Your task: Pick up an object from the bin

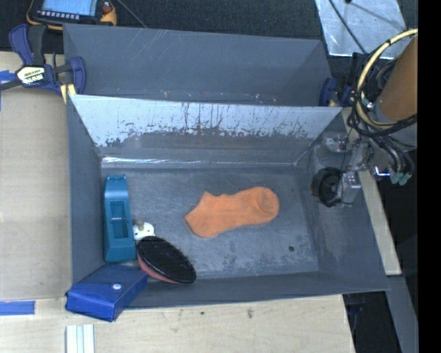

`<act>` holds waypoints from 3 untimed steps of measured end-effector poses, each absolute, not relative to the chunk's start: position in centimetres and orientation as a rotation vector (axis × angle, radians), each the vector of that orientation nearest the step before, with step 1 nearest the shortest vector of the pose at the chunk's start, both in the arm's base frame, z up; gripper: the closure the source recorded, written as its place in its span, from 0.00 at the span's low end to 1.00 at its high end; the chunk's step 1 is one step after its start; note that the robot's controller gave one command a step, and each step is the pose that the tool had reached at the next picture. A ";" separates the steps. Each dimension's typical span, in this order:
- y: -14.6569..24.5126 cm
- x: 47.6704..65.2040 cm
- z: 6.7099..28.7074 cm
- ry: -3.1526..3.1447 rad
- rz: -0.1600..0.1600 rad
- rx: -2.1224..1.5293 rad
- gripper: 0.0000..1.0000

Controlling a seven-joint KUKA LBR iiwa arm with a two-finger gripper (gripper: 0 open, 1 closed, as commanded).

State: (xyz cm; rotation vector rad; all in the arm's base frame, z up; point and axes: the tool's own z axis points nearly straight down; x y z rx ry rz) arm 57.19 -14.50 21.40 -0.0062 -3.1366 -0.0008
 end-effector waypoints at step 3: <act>-6.9 59.2 14.5 -3.114 -0.001 0.408 0.00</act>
Offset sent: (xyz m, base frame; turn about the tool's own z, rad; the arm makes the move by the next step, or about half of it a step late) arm 0.0271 0.0786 -0.1440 -0.1771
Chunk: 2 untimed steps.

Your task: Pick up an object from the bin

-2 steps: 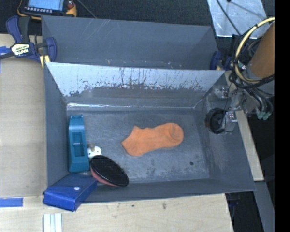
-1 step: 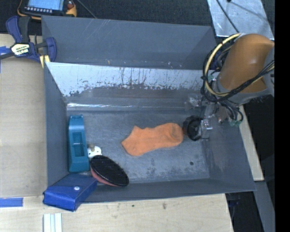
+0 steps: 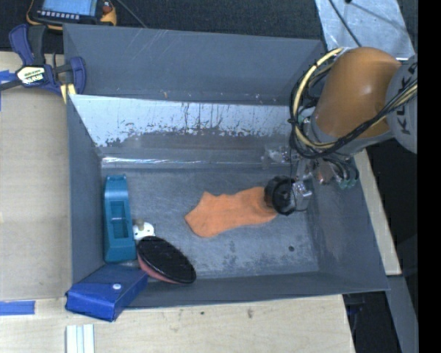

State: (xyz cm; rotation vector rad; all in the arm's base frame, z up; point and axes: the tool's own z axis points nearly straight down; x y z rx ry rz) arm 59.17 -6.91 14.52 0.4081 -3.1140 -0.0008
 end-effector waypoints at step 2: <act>-0.4 58.2 9.4 -3.121 0.001 0.401 0.00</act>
Offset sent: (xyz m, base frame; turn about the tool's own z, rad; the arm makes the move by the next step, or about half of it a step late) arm -0.0130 0.0742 -0.0752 -0.0503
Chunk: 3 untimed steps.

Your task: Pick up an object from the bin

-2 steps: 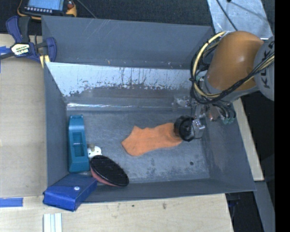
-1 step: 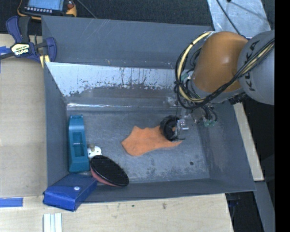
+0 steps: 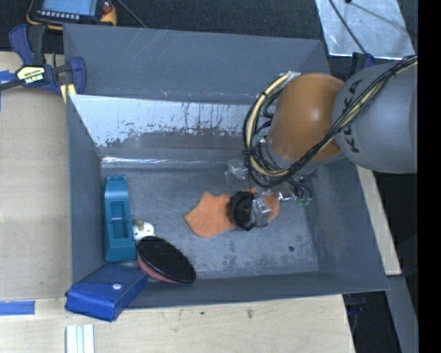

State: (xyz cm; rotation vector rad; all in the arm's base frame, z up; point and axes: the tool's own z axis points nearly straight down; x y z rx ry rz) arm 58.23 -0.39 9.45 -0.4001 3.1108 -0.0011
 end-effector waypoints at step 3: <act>-0.2 57.0 7.5 3.132 -0.001 -0.218 1.00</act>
Offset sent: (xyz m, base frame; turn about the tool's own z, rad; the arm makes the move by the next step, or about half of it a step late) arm 0.0000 0.0000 0.0000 0.0000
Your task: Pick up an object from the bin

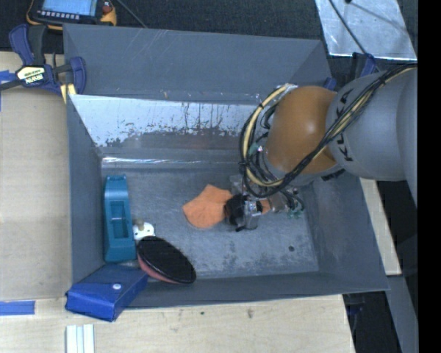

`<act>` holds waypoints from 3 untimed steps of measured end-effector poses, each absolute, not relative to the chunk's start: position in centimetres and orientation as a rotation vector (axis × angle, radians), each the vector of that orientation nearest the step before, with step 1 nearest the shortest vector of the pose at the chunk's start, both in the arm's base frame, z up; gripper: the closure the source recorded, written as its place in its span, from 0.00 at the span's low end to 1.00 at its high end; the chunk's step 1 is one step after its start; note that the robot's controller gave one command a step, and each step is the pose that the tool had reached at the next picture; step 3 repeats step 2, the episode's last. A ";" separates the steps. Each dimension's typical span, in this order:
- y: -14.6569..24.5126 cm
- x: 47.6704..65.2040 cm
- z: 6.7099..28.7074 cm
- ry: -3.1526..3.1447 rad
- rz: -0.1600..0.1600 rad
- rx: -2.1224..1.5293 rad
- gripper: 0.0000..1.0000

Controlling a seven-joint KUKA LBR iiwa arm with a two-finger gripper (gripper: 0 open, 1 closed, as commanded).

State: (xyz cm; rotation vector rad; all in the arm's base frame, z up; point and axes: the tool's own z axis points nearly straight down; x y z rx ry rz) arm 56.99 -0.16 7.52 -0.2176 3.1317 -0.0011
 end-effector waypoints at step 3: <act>-0.2 57.0 9.8 3.130 -0.001 -0.218 1.00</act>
Offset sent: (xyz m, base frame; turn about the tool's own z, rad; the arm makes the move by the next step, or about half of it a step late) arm -0.0001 -0.0001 0.0365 0.0000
